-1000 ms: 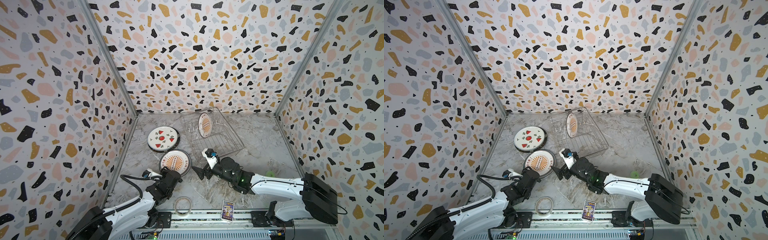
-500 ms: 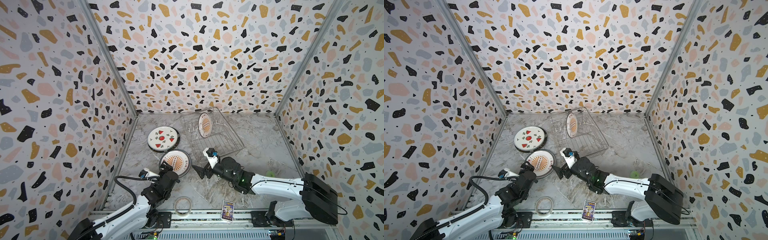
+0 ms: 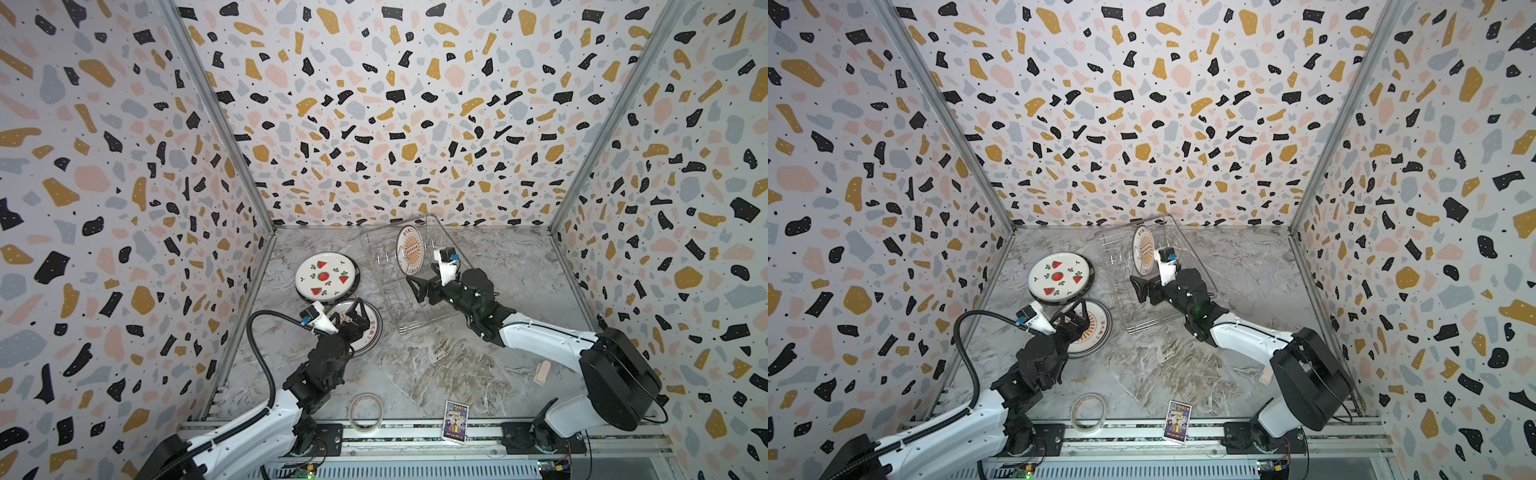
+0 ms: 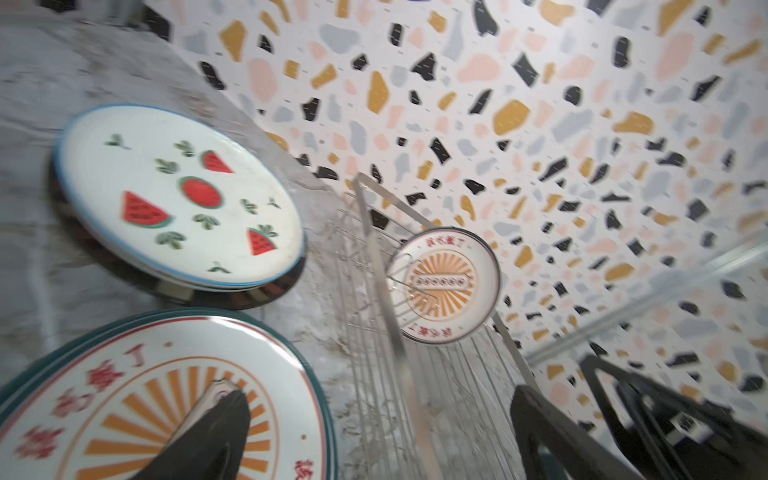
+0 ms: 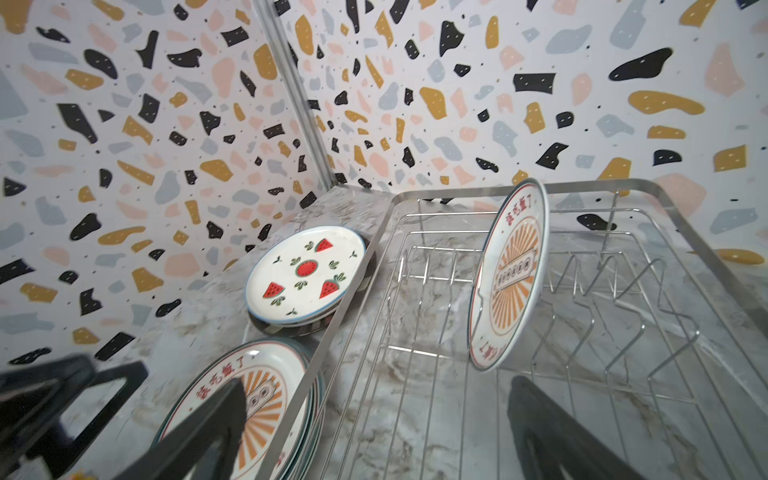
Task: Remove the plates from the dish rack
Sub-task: 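Raise the left gripper away while the right gripper reaches to the last rack plate, then grip the rim of the last sunburst plate in the rack with the right gripper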
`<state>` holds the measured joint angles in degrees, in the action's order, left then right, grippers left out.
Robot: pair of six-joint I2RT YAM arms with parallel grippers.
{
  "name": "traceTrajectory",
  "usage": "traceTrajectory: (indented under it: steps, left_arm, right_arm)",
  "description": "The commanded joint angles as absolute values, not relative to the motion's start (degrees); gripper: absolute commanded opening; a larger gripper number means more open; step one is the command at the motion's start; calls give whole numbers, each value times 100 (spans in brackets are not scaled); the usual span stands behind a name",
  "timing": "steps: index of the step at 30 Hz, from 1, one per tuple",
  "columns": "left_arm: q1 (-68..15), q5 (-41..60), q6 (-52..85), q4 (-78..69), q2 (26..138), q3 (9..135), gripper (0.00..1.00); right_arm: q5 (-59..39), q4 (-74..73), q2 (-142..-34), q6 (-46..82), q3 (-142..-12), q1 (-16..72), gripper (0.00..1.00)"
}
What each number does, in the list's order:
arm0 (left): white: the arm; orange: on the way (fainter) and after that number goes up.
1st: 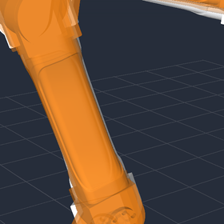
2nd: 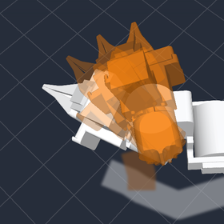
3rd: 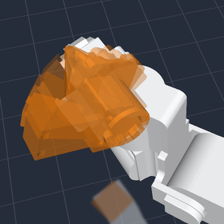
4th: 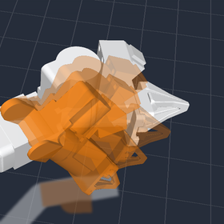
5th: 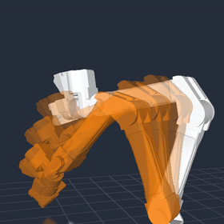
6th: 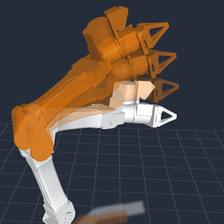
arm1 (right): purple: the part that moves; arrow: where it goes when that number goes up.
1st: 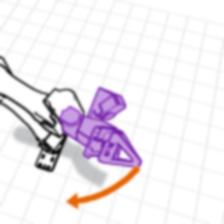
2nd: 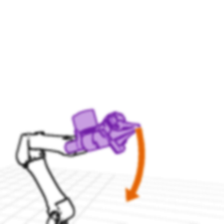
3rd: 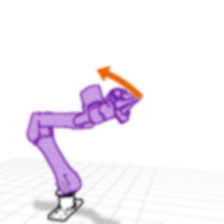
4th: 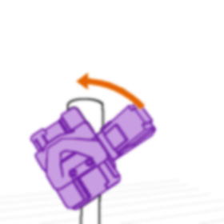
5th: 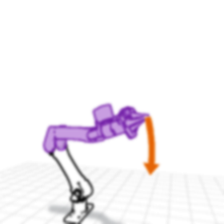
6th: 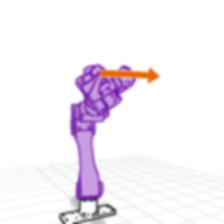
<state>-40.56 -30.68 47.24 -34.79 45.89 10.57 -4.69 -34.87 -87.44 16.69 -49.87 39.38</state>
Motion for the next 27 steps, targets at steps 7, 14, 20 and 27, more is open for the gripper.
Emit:
traceTrajectory:
  steps: [7, 14, 20, 27]
  left_arm:
    - [-4043, -763, 2964, -5400, 5361, 1354, 100]
    - [-4043, -826, 2886, -5454, 5599, 1424, 100]
    - [-4043, -880, 2846, -5528, 5633, 1288, 100]
    - [-4043, -941, 2890, -5483, 5643, 1209, 100]
  right_arm:
    - [133, -2422, -10044, 1649, -6895, 3498, 99]
    - [1044, -1407, -11153, 1545, -8381, 3480, 93]
    - [1393, -817, -11747, 1410, -9175, 3515, 59]
    - [1834, -453, -12174, 1324, -9718, 3630, 44]
